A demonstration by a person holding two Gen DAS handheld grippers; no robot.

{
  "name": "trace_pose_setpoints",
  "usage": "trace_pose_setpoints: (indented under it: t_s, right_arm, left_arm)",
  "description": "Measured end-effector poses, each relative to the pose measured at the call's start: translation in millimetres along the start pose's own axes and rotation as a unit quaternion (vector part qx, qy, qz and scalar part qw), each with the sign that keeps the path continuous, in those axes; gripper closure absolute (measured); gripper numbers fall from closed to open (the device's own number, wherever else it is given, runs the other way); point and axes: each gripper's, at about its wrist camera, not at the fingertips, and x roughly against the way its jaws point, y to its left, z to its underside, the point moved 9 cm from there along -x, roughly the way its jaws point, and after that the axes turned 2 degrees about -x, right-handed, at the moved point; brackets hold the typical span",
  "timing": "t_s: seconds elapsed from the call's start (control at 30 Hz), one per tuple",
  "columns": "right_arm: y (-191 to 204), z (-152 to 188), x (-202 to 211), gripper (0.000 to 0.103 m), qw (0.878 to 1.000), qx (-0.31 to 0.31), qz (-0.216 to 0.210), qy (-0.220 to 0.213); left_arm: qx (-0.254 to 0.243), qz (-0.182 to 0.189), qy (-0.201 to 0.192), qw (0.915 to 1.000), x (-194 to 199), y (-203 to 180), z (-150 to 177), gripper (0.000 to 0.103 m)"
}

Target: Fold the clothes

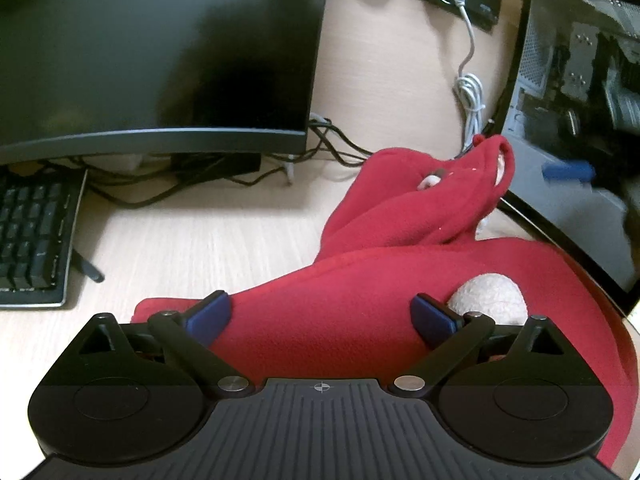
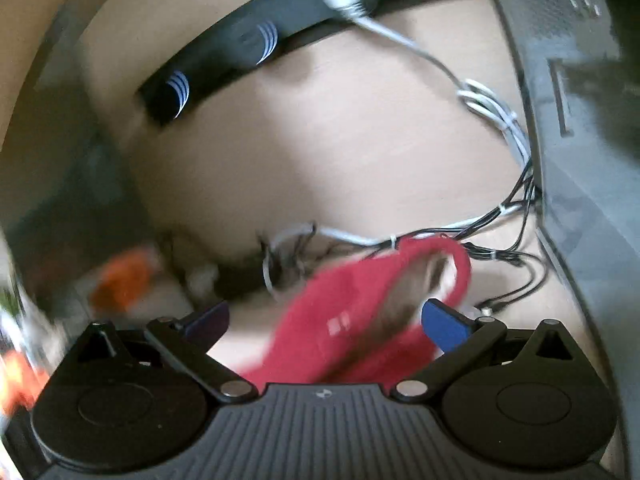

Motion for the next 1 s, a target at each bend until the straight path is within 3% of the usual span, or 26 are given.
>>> trace_pose_setpoints:
  t_s: [0.1, 0.2, 0.27, 0.33, 0.37, 0.43, 0.53, 0.6, 0.67, 0.73, 0.8, 0.9, 1.0]
  right_arm:
    - [-22, -10, -28, 0.034, 0.997, -0.062, 0.036, 0.015]
    - [-47, -6, -54, 0.045, 0.991, -0.092, 0.093, 0.026]
    - [-57, -6, -71, 0.057, 0.990, -0.099, 0.100, 0.026]
    - [-55, -14, -82, 0.078, 0.991, -0.079, 0.103, 0.013]
    - [-41, -24, -76, 0.081, 0.995, -0.067, 0.080, -0.003]
    - [-11, -42, -63, 0.081, 0.998, -0.043, 0.033, -0.035]
    - [66, -52, 8, 0.082, 0.990, 0.016, -0.106, -0.089]
    - [104, -35, 52, 0.082, 0.980, 0.059, -0.170, -0.090]
    - [131, 0, 89, 0.081, 0.969, 0.119, -0.204, -0.076]
    - [144, 38, 109, 0.081, 0.961, 0.177, -0.207, -0.056]
    - [146, 74, 117, 0.080, 0.957, 0.209, -0.200, -0.028]
    - [147, 126, 120, 0.079, 0.950, 0.227, -0.211, 0.026]
    - [146, 188, 116, 0.077, 0.940, 0.240, -0.222, 0.095]
  left_arm:
    - [-0.003, -0.002, -0.001, 1.0000, 0, -1, 0, 0.004]
    - [-0.006, -0.005, -0.002, 1.0000, 1, -2, 0, 0.004]
    - [-0.008, -0.006, -0.003, 0.9999, 1, -3, 0, 0.004]
    - [-0.010, -0.008, -0.003, 0.9999, 1, -4, -1, 0.004]
    - [-0.011, -0.009, -0.004, 0.9999, 1, -4, -1, 0.004]
    - [-0.013, -0.011, -0.004, 0.9999, 1, -5, -1, 0.004]
    - [-0.009, -0.005, -0.009, 0.9999, 2, -4, -2, 0.004]
    - [-0.005, 0.001, -0.012, 0.9999, 3, -4, -3, 0.004]
    - [0.002, 0.007, -0.017, 0.9998, 4, -3, -4, 0.003]
    - [0.018, 0.024, -0.024, 0.9993, 7, 0, -5, 0.003]
    - [0.059, 0.067, -0.034, 0.9954, 18, 8, -8, 0.003]
    - [0.145, 0.152, -0.042, 0.9767, 56, 24, -7, 0.003]
    - [0.189, 0.169, -0.055, 0.9657, 101, 42, -3, 0.001]
